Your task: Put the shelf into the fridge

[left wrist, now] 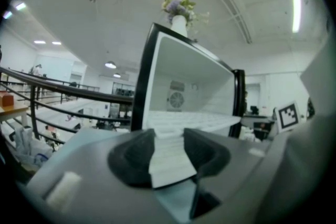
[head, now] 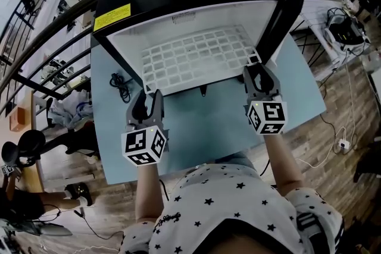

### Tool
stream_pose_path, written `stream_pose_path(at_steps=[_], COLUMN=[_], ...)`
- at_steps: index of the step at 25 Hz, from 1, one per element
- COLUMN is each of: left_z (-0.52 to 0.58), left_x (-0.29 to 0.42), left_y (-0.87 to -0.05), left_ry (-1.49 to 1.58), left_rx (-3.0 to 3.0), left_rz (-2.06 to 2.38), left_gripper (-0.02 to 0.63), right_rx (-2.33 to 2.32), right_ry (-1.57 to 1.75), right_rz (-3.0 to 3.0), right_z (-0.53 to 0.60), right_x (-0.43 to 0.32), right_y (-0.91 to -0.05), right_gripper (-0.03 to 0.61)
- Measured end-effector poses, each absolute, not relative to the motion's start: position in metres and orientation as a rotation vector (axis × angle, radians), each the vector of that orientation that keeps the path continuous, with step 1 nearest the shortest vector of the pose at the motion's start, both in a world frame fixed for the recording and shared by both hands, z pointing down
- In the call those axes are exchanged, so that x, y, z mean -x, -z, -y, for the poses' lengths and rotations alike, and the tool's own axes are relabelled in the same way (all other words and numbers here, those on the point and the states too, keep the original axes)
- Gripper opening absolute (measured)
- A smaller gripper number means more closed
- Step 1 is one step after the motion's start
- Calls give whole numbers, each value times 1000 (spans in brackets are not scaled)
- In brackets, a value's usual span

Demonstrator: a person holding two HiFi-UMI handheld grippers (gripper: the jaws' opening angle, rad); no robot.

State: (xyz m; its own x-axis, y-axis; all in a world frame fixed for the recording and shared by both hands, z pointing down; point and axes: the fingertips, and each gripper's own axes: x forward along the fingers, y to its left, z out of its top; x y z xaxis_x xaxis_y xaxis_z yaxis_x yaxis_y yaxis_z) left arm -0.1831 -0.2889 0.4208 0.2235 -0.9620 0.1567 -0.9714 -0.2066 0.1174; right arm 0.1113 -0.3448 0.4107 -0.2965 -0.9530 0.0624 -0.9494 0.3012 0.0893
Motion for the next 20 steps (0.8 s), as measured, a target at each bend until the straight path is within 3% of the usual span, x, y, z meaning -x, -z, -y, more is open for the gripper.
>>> stream_pose_path(at_steps=[11,20], left_z=[296,285], left_x=[186,181], left_y=[-423,-430], left_ry=[-50,-37], left_rx=[-2247,-2216], left_rz=[1886,1881], left_gripper=[151,76], right_rx=[-1794,-1801], right_ry=[46,29], right_rz=[2445,2434], right_z=[367,393], right_x=[-107,-103], right_y=[-410,-410], right_gripper=[128,127])
